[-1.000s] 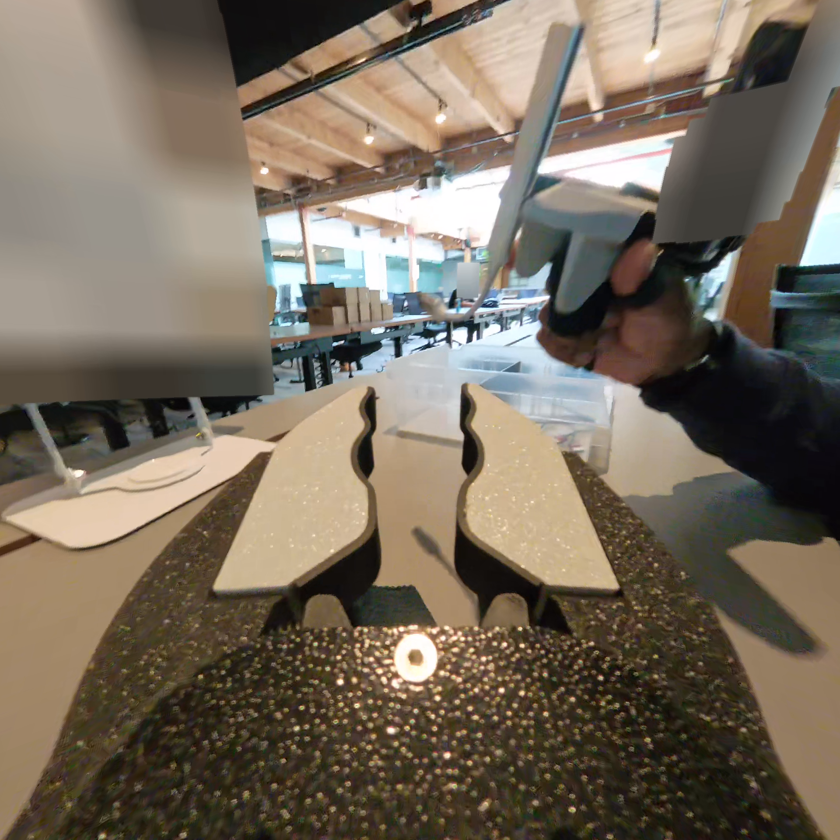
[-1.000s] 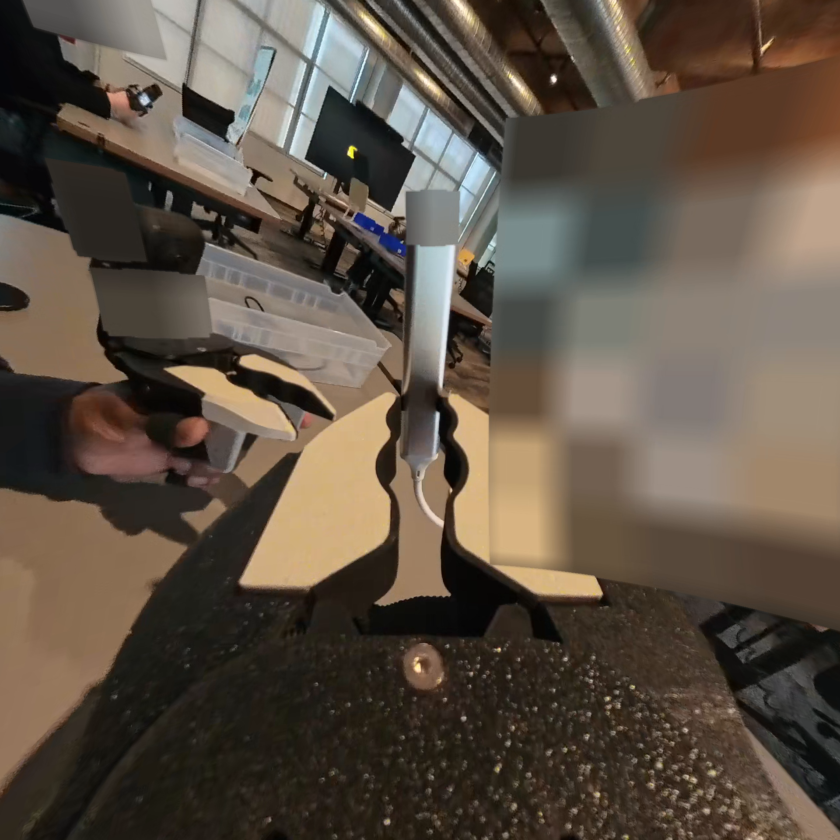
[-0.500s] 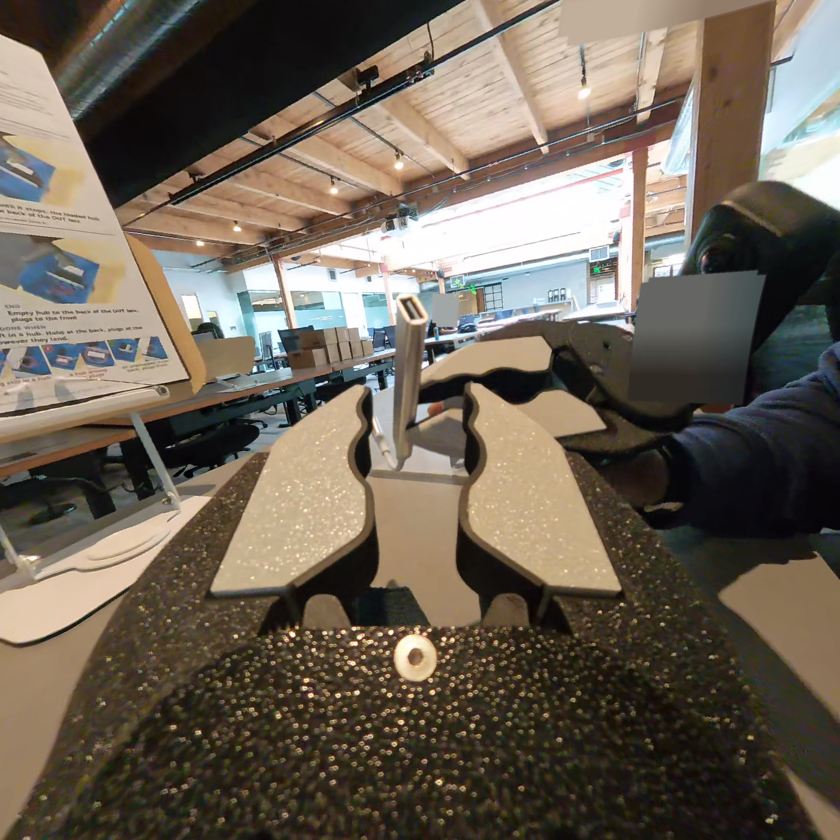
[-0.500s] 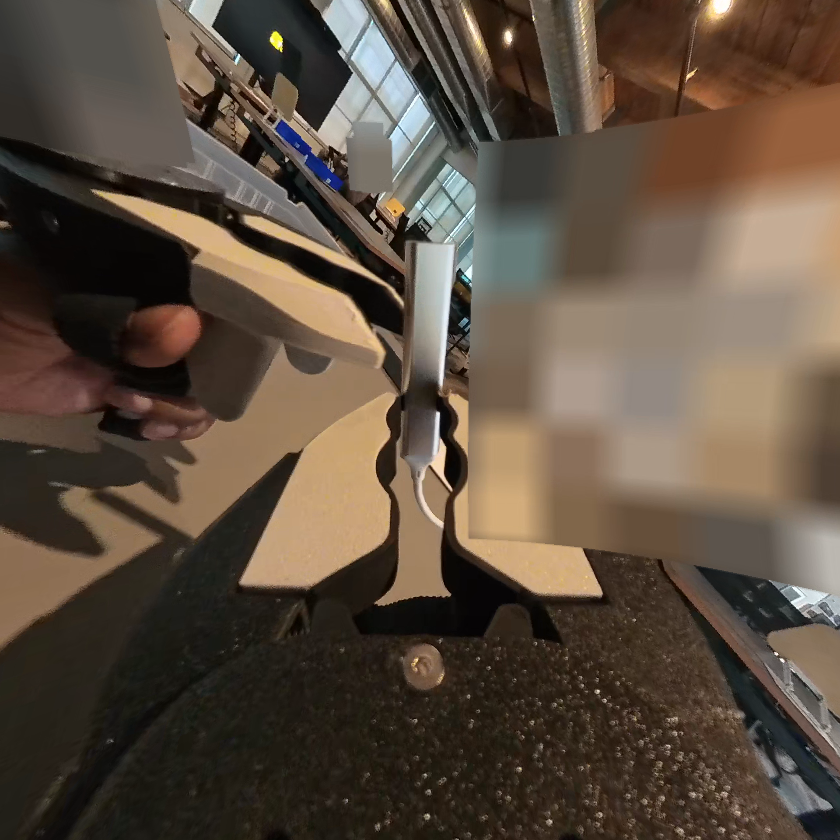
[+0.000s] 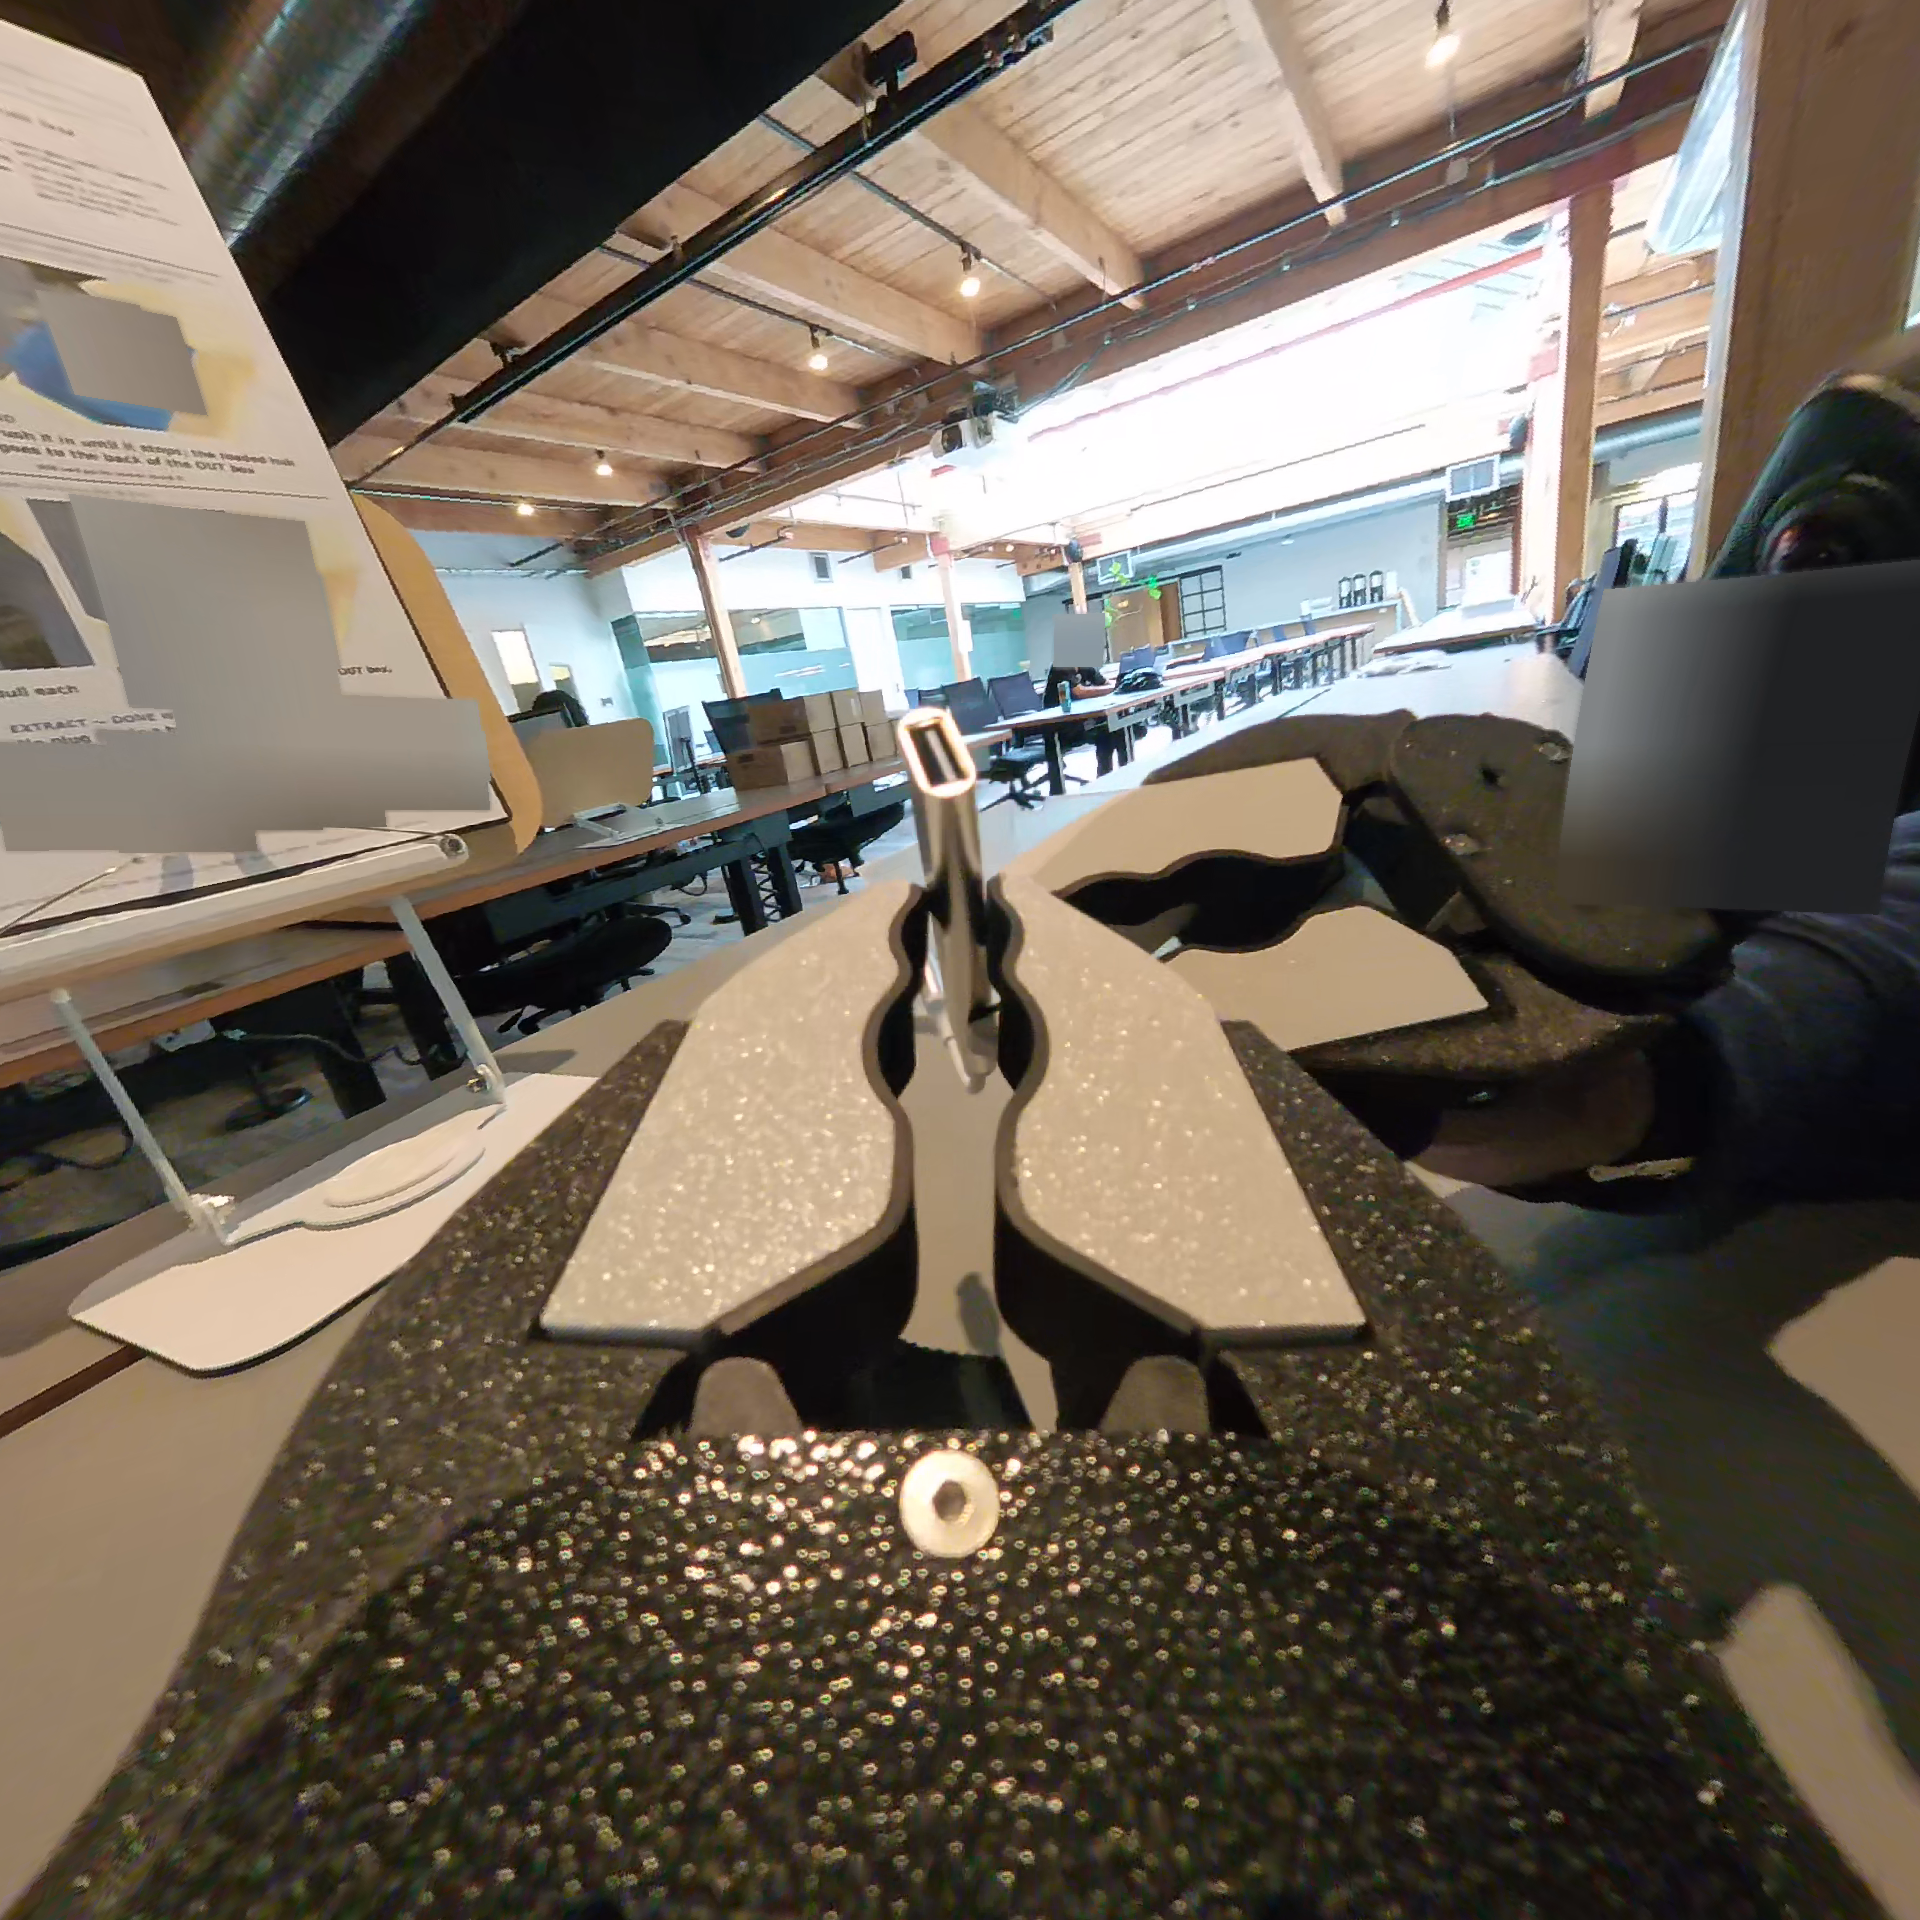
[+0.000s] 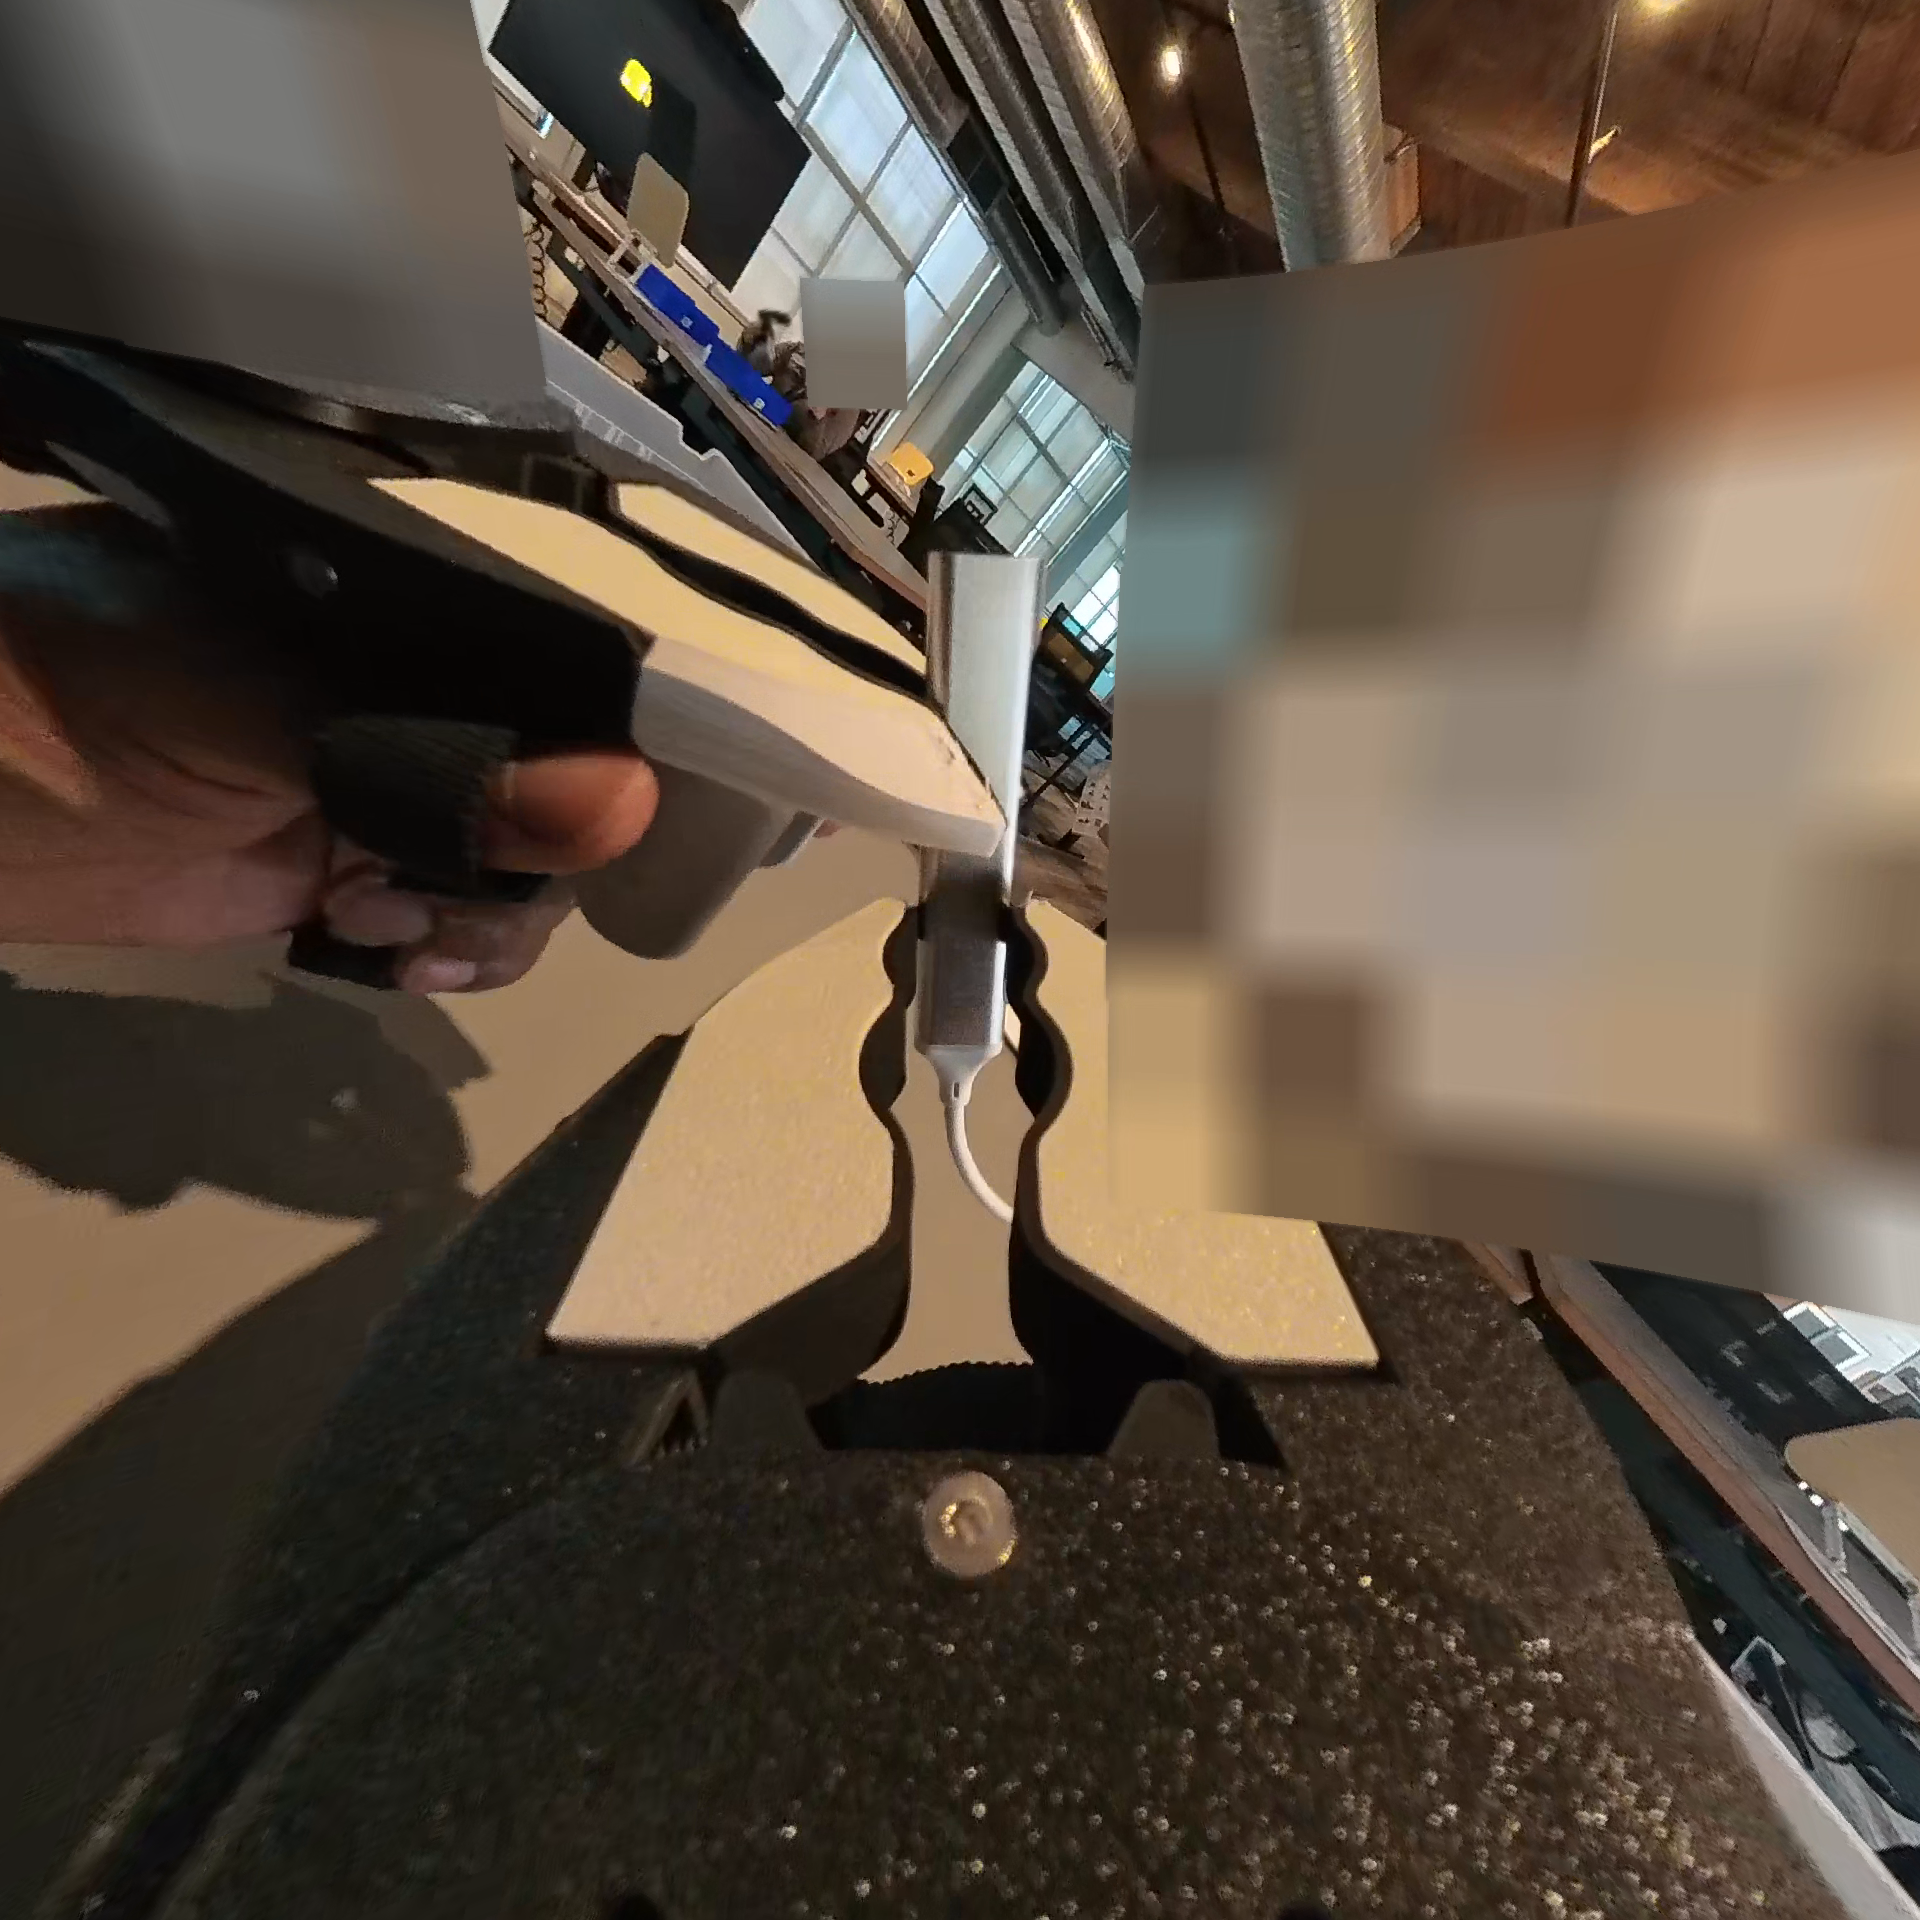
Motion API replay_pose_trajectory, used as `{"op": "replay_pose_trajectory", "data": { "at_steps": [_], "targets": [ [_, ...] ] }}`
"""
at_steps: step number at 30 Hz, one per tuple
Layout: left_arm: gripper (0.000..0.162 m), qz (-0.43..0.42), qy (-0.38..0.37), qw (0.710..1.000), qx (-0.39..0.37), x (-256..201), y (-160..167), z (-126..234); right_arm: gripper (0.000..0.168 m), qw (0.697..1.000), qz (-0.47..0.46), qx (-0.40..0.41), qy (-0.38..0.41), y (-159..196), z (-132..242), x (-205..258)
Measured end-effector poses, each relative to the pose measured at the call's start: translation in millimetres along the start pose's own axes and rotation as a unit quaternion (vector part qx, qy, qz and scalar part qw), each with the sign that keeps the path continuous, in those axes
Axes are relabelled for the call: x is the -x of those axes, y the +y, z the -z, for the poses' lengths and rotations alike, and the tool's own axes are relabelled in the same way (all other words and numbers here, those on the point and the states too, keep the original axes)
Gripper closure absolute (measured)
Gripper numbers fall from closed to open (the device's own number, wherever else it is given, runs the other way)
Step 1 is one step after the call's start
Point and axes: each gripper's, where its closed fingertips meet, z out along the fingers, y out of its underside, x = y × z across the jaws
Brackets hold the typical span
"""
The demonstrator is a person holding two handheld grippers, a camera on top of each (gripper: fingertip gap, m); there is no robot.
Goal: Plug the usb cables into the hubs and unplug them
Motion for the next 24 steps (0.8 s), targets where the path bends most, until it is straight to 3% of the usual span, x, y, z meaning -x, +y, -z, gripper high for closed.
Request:
{"op": "replay_pose_trajectory", "data": {
  "at_steps": [17, 21, 24],
  "targets": [
    [0.154, -0.126, -0.087, 0.986, 0.057, 21.1, 5.5, 10.8, 0.144, 0.999, -0.018, 0.021, -0.024, 12.1, 0.4, 3.3],
    [0.155, -0.139, -0.101, 0.982, 0.08, 27.9, 12.1, 13.4, 0.144, 0.997, -0.077, 0.013, -0.029, -1.5, 21.7, -9.8],
    [0.154, -0.141, -0.102, 0.981, 0.089, 29.7, 16.6, 13.9, 0.147, 0.993, -0.116, -0.007, -0.013, -20.2, 57.5, -39.9]
  ]
}}
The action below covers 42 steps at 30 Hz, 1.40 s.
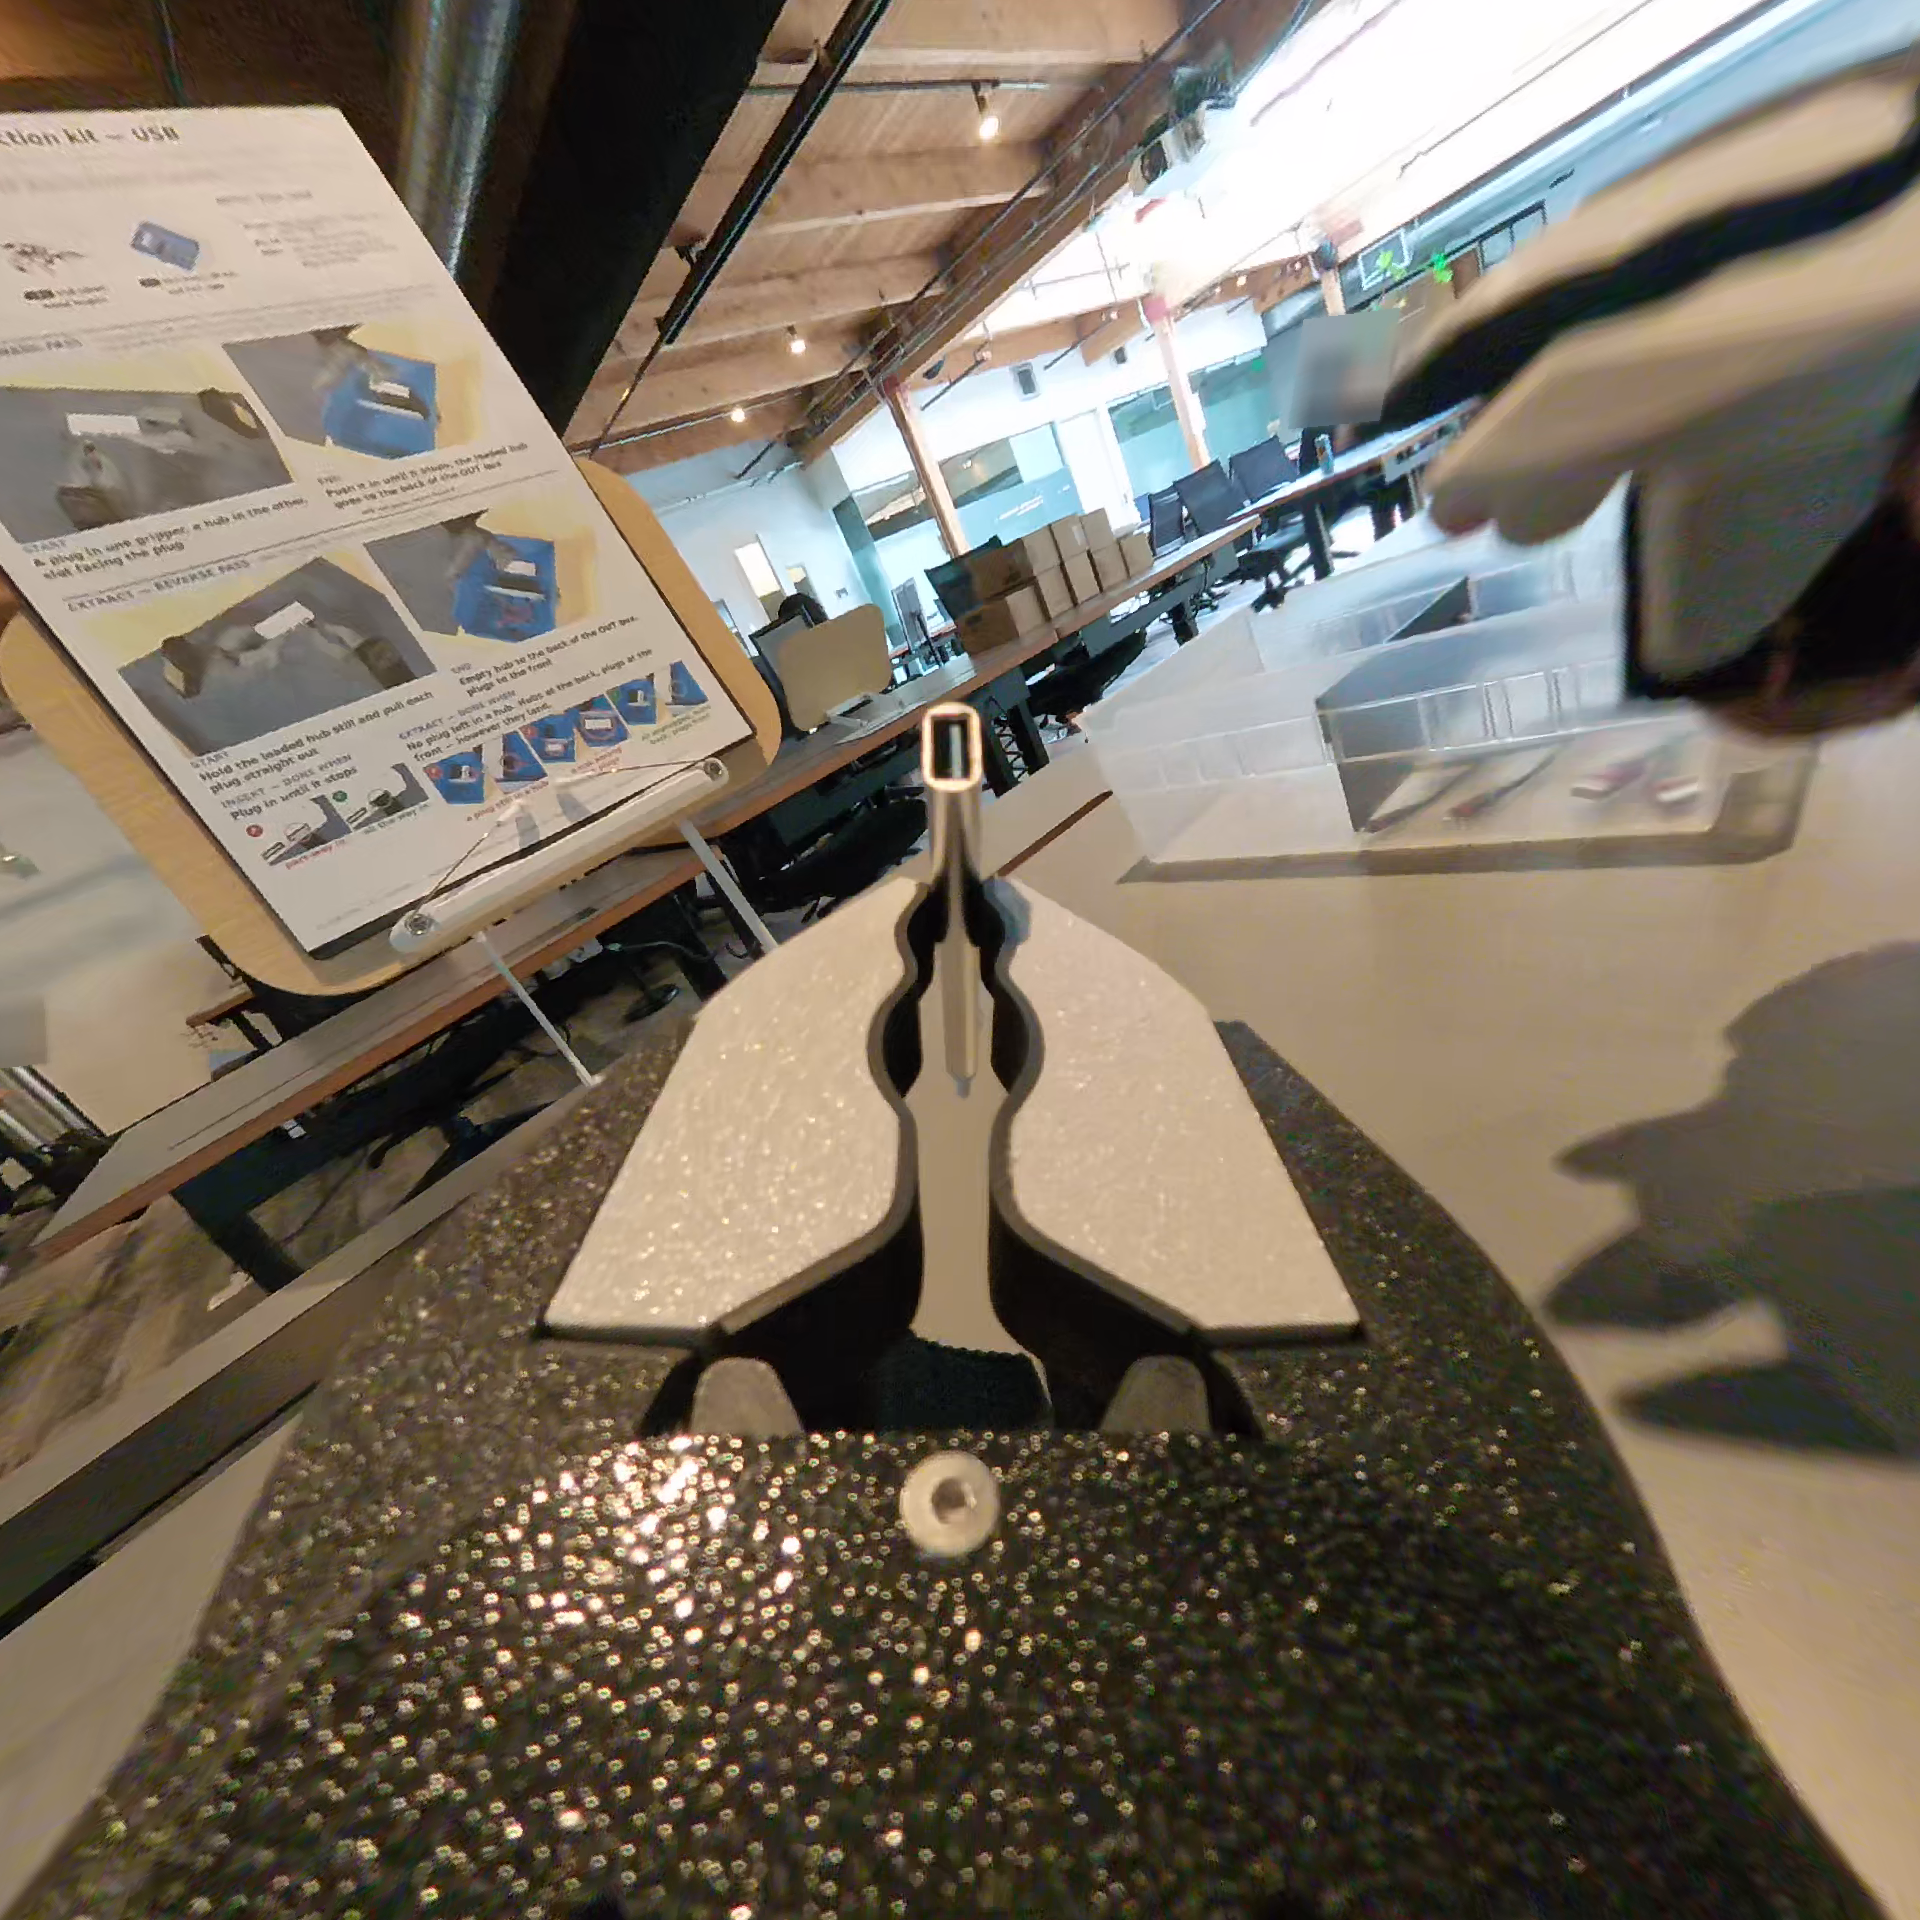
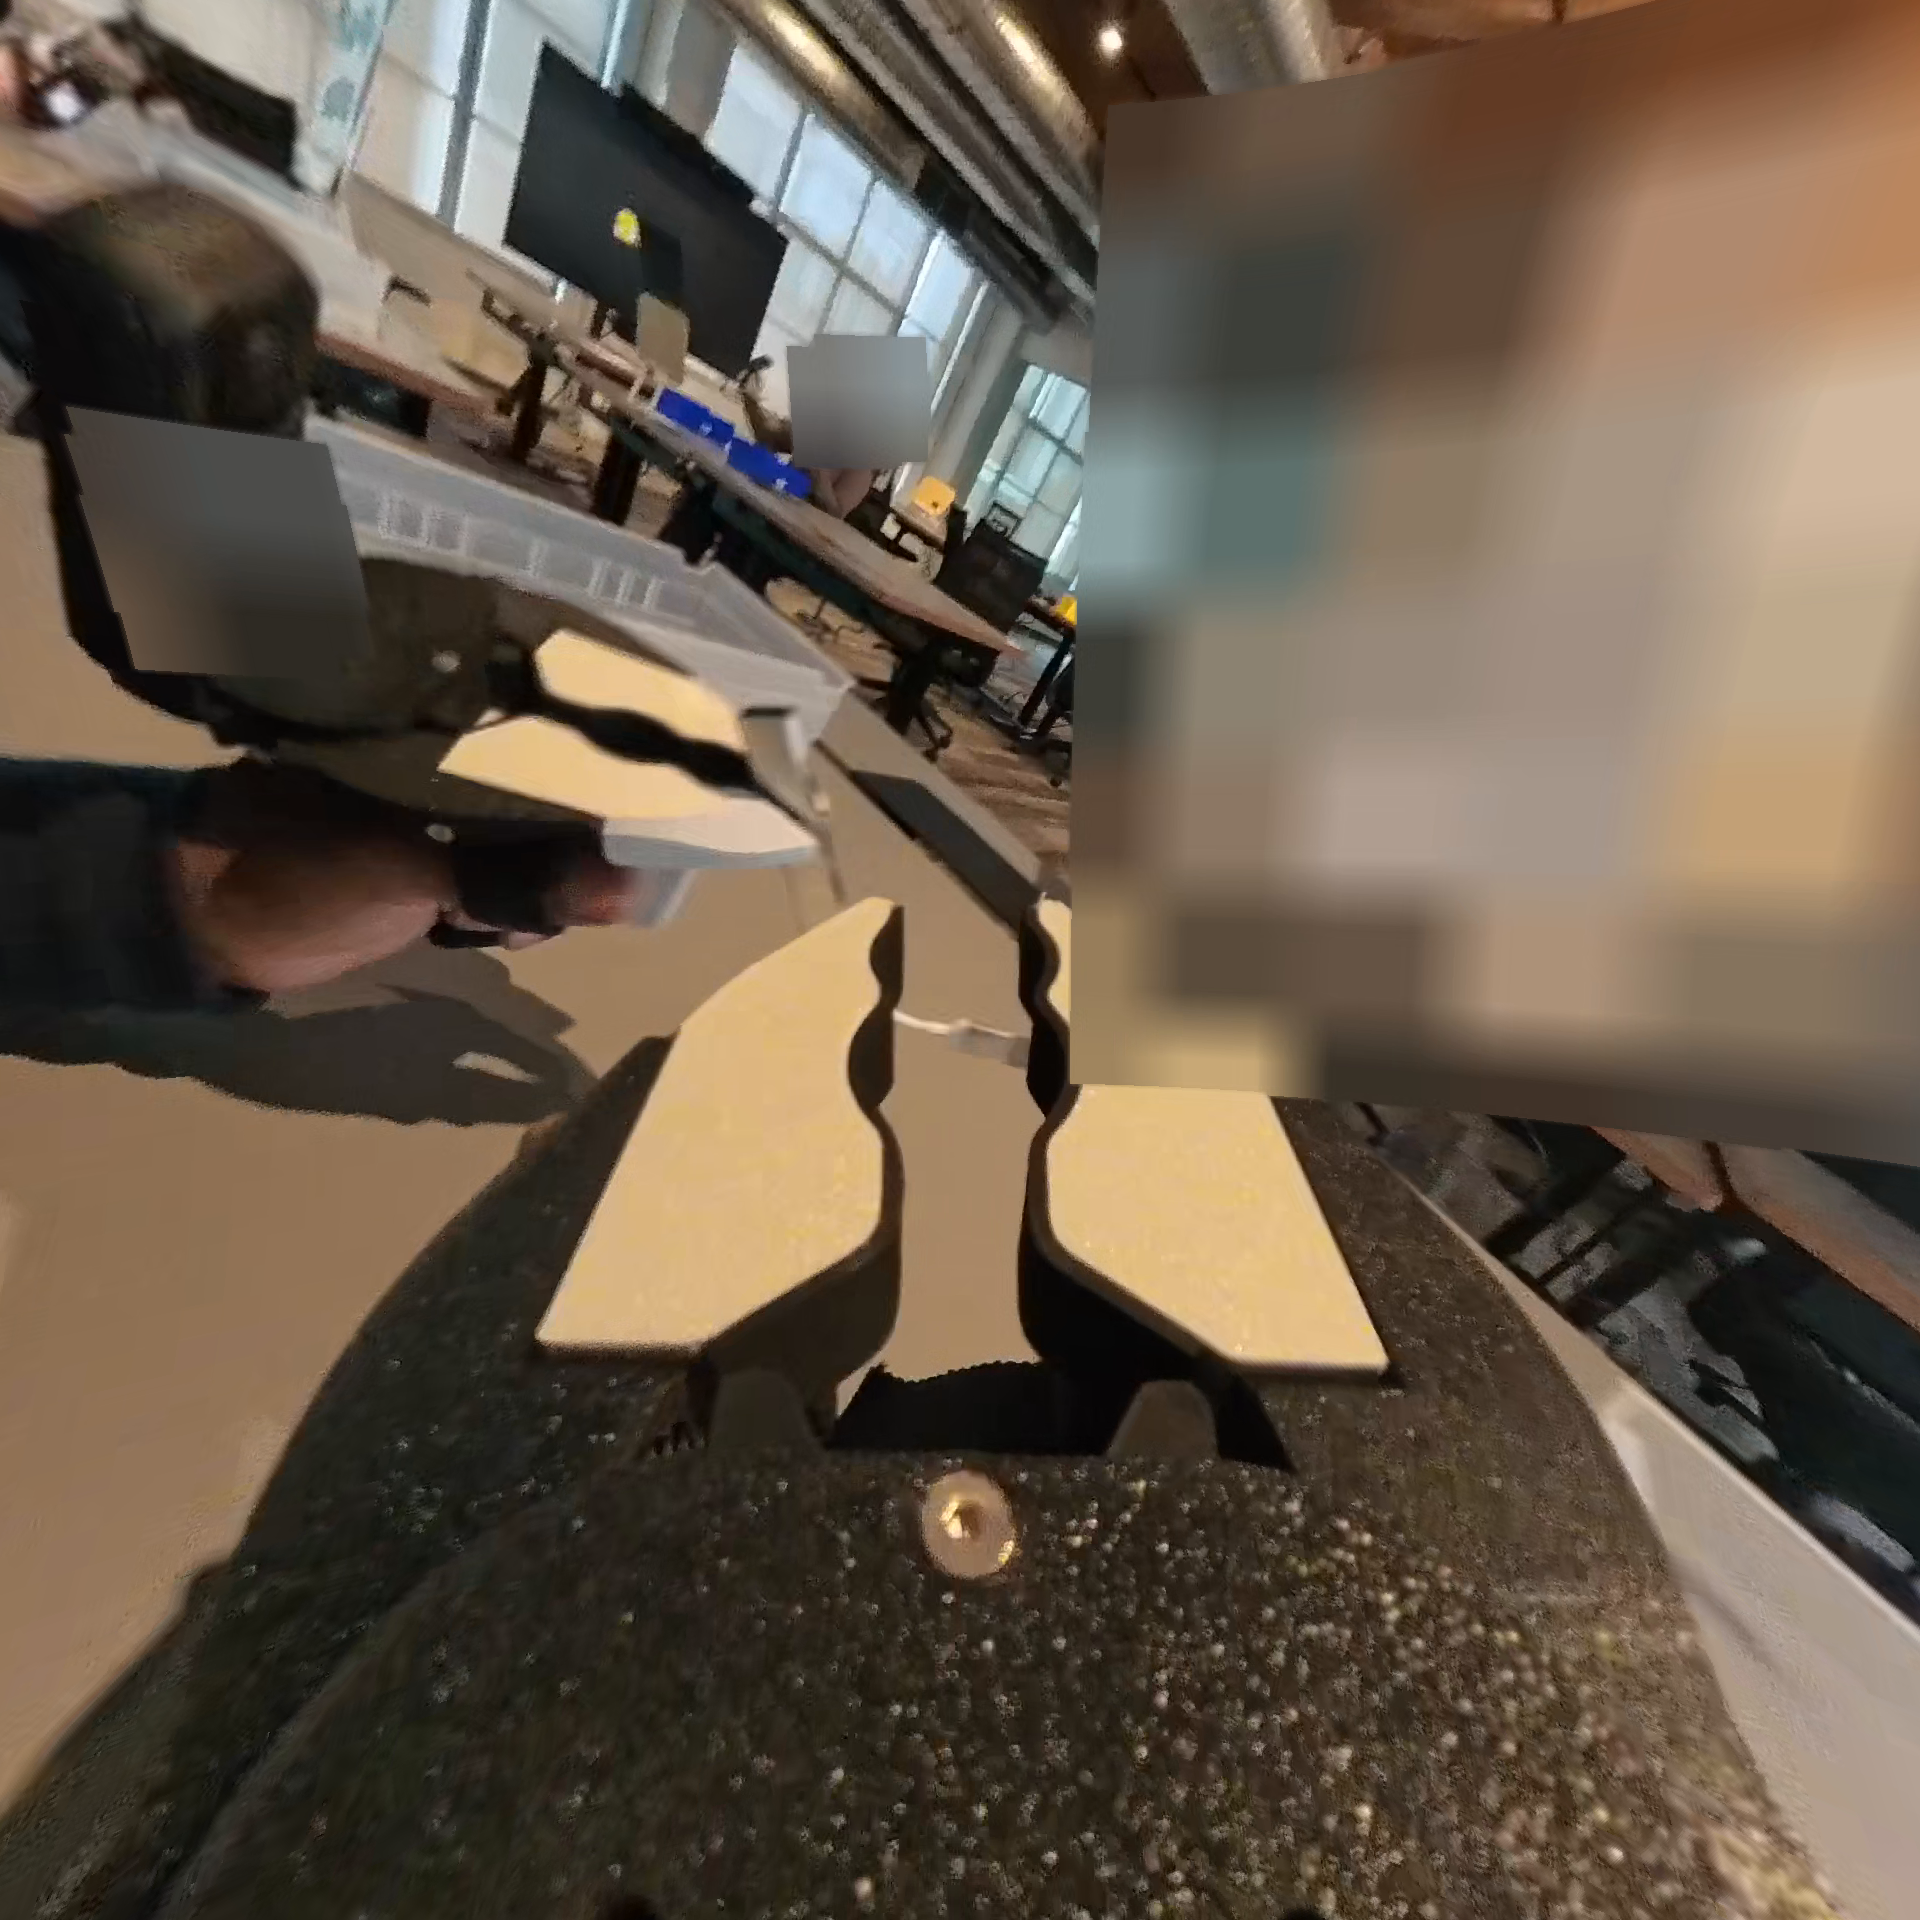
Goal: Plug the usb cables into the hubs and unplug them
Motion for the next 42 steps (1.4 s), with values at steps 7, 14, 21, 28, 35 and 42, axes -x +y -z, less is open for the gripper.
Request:
{"op": "replay_pose_trajectory", "data": {
  "at_steps": [7, 14, 21, 28, 35, 42],
  "targets": [
    [0.154, -0.011, 0.01, 1.0, 0.018, -6.8, 9.3, -4.9, 0.158, 0.988, -0.07, 0.126, 0.062, 28.0, 125.7, -142.6],
    [0.155, -0.035, 0.012, 0.999, 0.031, -12.2, 17.2, -7.8, 0.168, 0.911, -0.157, 0.38, 0.028, 148.7, 197.5, -196.8],
    [0.155, -0.042, 0.012, 0.998, 0.047, -13.1, 26.5, -9.8, 0.145, 0.854, -0.099, 0.506, -0.072, 227.8, 173.5, -166.8],
    [0.155, -0.054, 0.023, 0.997, 0.044, -18.6, 23.5, -11.7, 0.139, 0.818, -0.096, 0.559, -0.092, 263.6, 154.2, -162.1],
    [0.155, -0.065, 0.032, 0.997, 0.034, -23.1, 15.5, -11.8, 0.144, 0.791, -0.171, 0.585, -0.043, 277.3, 154.3, -163.5],
    [0.155, -0.06, 0.028, 0.998, 0.022, -20.3, 7.6, -7.7, 0.152, 0.777, -0.232, 0.583, -0.049, 280.6, 150.4, -158.4]
  ]
}}
